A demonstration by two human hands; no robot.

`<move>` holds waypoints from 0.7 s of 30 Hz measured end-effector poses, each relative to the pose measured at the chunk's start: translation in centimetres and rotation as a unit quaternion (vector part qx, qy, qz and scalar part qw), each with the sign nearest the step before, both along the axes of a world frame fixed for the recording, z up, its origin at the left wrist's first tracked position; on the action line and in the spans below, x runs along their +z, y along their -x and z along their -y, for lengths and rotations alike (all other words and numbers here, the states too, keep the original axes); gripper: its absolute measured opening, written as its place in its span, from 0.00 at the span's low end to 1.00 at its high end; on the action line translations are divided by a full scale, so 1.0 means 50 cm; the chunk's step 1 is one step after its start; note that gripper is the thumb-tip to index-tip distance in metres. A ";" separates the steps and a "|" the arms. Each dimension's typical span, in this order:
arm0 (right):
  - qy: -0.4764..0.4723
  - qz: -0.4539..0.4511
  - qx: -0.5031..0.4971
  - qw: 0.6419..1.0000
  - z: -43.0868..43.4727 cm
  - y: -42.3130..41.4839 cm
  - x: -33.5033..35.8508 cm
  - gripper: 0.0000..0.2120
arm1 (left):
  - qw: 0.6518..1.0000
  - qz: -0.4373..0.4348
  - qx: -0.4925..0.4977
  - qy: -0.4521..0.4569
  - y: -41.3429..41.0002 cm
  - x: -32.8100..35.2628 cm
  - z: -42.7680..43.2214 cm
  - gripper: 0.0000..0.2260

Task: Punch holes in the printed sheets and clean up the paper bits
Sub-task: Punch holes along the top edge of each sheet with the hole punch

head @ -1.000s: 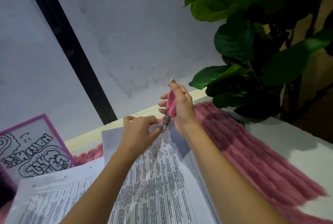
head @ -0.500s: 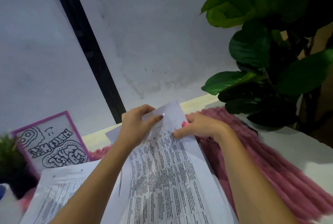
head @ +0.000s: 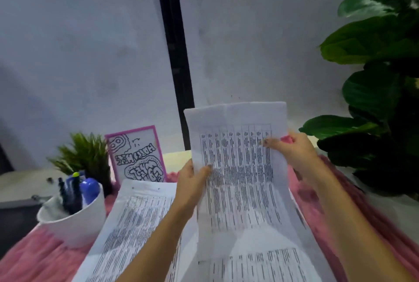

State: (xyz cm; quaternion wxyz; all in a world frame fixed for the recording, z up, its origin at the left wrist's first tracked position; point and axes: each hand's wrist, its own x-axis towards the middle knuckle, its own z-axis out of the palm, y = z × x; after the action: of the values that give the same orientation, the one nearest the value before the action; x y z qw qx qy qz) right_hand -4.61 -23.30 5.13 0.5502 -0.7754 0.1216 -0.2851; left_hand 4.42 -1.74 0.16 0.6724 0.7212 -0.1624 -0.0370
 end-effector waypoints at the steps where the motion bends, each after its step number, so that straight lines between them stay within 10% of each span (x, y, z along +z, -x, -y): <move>1: 0.004 0.018 -0.007 1.000 -0.007 0.005 0.014 0.24 | 1.000 0.021 0.003 0.015 0.005 0.019 -0.003 0.03; 5: 0.034 0.102 -0.046 0.993 -0.029 0.032 0.094 0.10 | 0.991 0.125 0.020 0.051 0.036 0.105 0.000 0.05; 10: 0.051 0.175 -0.091 0.979 -0.060 0.067 0.155 0.19 | 0.973 0.209 0.003 0.097 0.079 0.155 -0.011 0.07; 21: 0.042 0.094 -0.138 0.985 -0.116 0.052 0.152 0.06 | 0.988 0.122 0.063 0.076 0.069 0.144 -0.088 0.15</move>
State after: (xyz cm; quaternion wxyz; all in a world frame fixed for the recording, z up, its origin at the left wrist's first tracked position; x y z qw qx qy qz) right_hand -7.20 -17.51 12.74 0.4816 -0.7434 0.1631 -0.4345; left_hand 0.98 2.68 7.38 0.7010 0.6762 -0.2002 0.1060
